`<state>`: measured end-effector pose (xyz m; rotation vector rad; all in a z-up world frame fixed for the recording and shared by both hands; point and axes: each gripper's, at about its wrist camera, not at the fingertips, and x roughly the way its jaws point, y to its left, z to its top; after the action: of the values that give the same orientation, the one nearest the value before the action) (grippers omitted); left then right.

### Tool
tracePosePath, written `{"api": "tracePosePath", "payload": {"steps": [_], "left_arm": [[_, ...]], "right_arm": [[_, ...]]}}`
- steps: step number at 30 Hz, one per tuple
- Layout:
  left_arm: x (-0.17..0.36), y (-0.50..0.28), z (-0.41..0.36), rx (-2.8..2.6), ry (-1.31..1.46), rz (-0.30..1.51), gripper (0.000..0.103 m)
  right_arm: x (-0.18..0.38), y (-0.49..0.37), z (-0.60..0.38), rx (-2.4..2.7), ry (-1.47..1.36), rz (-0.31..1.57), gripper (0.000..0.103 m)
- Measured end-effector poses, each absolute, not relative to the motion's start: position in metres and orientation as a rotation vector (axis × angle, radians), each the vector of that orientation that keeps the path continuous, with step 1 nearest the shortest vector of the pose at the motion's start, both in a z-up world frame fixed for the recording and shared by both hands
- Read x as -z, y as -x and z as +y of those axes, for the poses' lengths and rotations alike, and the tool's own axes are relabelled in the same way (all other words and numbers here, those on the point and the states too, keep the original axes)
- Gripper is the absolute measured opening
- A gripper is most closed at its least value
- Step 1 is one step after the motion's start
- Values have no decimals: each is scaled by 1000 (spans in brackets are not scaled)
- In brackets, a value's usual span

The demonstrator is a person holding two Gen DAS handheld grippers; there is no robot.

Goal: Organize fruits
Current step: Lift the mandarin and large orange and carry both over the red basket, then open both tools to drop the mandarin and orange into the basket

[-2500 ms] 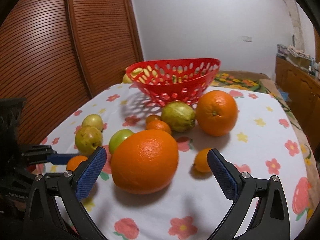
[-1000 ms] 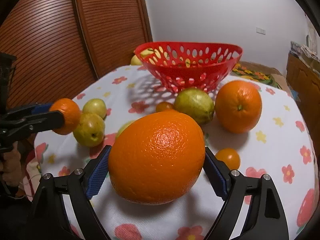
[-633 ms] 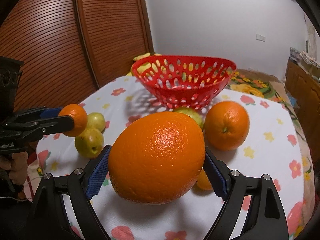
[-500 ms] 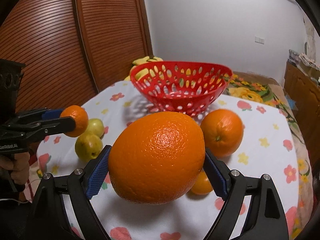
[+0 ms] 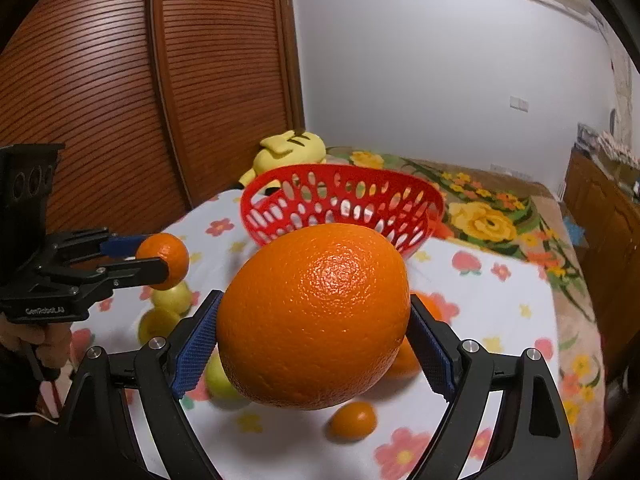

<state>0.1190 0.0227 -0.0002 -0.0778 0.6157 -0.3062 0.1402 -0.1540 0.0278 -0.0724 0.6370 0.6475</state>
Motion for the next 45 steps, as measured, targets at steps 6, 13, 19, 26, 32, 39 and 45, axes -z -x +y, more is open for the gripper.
{"api": "tracePosePath", "payload": {"steps": [6,13,19,26,32,39,45], "left_arm": [[-6,-145,25,298,83,619,42],[-7,-178,23,300,74,643,42],[-1,-205,26,289,73,676,42],[6,-234,34,270,66,710,42],[15,-251,38,272,64,732,42],[22,-259,40,269,64,750,42],[24,-261,38,275,58,754,43]], "right_arm": [[-31,-173,-150,-657,105,658,89],[-29,-212,-142,-676,151,685,89],[-21,-243,-128,-698,211,720,89],[-2,-281,-108,-723,310,798,89],[14,-295,-95,-728,394,849,89],[26,-303,-84,-735,457,896,89],[32,-304,-78,-722,503,913,89]]}}
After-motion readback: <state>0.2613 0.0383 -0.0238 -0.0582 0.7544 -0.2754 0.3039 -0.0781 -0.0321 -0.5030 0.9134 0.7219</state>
